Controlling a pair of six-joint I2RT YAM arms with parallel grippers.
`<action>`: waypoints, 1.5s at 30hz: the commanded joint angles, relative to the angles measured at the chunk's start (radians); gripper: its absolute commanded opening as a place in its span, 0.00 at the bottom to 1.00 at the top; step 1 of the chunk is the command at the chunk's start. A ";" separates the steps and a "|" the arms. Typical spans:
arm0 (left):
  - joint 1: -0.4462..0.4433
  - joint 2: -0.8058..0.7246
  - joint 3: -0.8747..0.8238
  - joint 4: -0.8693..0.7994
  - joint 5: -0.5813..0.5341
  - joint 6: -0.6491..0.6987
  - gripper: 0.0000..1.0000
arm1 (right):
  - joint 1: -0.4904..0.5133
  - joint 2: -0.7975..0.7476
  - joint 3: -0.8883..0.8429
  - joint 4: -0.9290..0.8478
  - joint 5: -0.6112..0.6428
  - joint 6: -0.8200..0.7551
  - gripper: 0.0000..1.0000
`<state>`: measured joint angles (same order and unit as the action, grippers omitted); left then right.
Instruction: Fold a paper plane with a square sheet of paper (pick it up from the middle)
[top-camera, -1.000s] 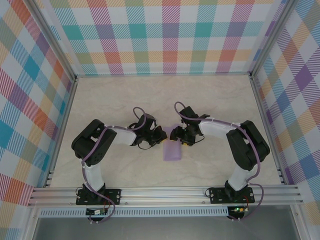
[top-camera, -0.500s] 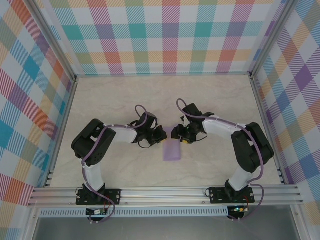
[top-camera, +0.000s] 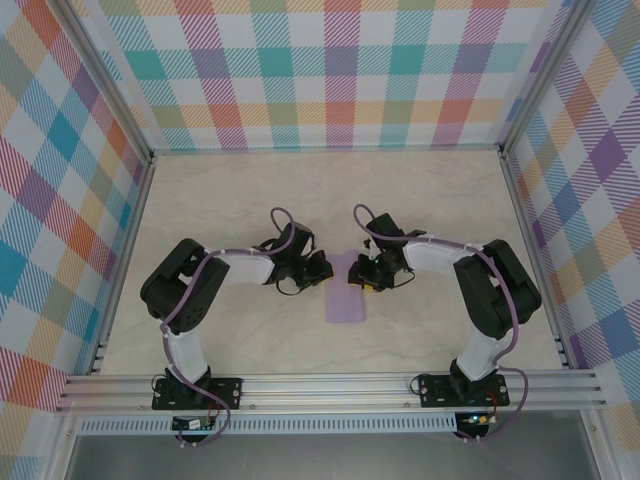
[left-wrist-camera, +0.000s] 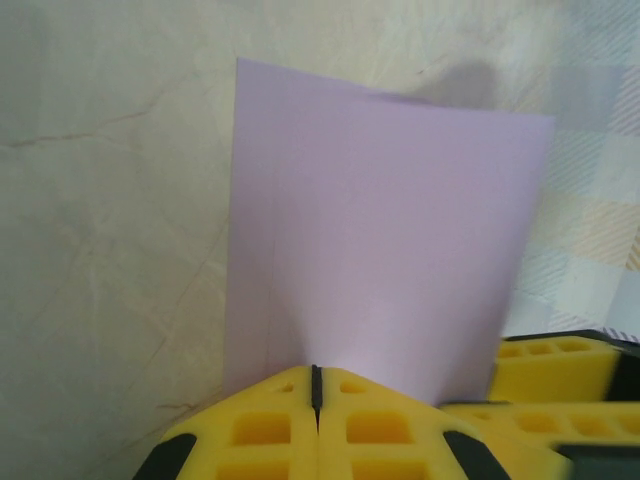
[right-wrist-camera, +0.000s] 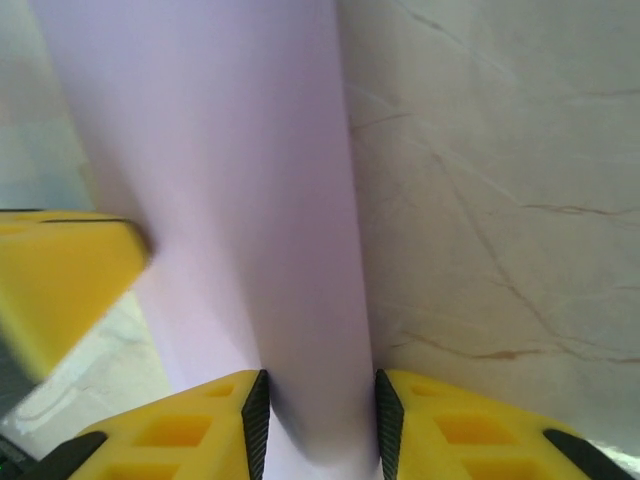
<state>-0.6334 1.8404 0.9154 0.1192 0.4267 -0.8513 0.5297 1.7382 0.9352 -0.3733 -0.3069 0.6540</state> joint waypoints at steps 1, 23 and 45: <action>-0.014 -0.084 0.016 -0.023 -0.032 -0.014 0.02 | -0.004 0.030 -0.042 0.044 0.020 0.036 0.35; -0.014 -0.144 -0.039 -0.063 -0.146 -0.019 0.04 | 0.062 0.127 -0.011 -0.012 0.159 0.048 0.46; 0.054 -0.279 -0.122 -0.200 -0.300 -0.048 0.02 | 0.091 0.229 0.042 -0.022 0.154 -0.013 0.48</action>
<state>-0.5930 1.5860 0.8070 -0.0547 0.1364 -0.8879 0.5861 1.8130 1.0348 -0.4744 -0.2214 0.6807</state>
